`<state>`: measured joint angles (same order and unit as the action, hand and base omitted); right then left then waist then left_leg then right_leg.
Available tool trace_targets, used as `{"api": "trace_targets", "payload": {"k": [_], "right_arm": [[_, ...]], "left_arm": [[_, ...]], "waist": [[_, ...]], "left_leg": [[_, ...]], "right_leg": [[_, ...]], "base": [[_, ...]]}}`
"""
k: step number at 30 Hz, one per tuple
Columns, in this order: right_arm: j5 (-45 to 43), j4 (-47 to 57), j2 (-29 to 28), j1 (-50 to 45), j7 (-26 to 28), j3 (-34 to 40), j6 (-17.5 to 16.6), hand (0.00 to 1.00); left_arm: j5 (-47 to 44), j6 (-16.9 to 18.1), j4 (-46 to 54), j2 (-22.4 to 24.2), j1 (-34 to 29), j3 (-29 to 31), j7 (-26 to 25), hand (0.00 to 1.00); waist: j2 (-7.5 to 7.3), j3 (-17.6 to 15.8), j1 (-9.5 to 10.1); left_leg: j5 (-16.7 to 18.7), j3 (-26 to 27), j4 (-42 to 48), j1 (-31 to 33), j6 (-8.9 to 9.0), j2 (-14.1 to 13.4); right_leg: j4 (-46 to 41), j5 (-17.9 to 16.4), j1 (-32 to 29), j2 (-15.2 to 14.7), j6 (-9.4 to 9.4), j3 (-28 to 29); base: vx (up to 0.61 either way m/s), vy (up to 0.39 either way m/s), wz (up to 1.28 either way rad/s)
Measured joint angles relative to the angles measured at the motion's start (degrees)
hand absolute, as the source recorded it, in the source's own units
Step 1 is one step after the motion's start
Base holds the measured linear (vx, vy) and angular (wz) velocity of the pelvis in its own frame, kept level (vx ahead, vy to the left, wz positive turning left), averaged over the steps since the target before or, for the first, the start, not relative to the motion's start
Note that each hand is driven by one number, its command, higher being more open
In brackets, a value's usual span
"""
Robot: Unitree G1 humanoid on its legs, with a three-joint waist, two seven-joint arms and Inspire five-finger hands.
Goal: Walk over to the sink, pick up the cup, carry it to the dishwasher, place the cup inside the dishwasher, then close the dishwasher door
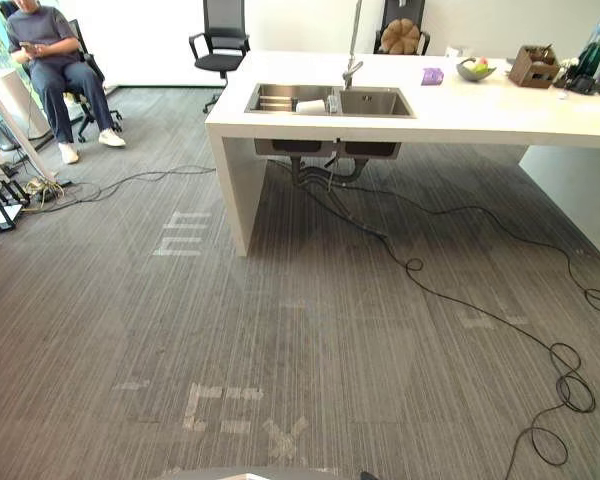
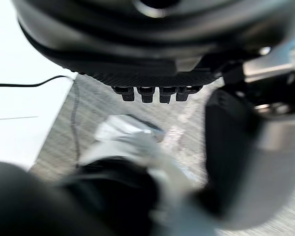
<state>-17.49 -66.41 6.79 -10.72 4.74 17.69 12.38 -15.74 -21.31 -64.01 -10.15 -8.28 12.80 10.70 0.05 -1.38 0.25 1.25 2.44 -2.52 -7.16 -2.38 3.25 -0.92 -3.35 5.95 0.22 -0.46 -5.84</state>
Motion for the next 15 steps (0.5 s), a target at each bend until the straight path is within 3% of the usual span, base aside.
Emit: {"api": "trace_targets", "payload": {"k": [1, 5, 15], "right_arm": [[2.48, 0.04, -0.1, 1.21, -1.12, -0.58, -2.09, 1.0], [6.49, 0.53, -0.29, 3.67, -1.53, -2.08, -4.3, 1.0], [6.09, 1.19, -0.28, 6.23, 2.47, -2.5, -2.39, 1.0]], "left_arm": [[0.05, 0.39, -0.09, 0.19, 0.98, -1.4, 0.38, 1.0], [0.24, 2.49, 0.07, 1.25, 2.37, -3.9, 2.7, 1.0], [2.43, 7.11, 0.21, 1.22, 2.87, -5.53, 0.41, 1.0]], "waist": [[-0.11, -0.02, -0.05], [-0.21, 0.09, 0.15], [-0.21, -0.92, 0.14]], "left_leg": [[-0.13, 0.02, -0.78, -1.14, 0.12, 0.0], [-0.15, -0.05, -1.38, -1.51, 0.15, 0.02], [-0.13, -0.13, -2.0, -2.0, 0.19, -0.04]], "right_leg": [[0.31, 0.0, 0.89, 0.03, 0.04, -0.28], [1.01, 0.08, 1.3, 0.04, 0.22, -0.69], [1.44, 0.04, 1.61, 0.16, 0.9, -1.14]], "base": [[0.0, 0.0, 0.0], [0.0, 0.0, 0.0], [0.0, 0.0, 0.0]]}}
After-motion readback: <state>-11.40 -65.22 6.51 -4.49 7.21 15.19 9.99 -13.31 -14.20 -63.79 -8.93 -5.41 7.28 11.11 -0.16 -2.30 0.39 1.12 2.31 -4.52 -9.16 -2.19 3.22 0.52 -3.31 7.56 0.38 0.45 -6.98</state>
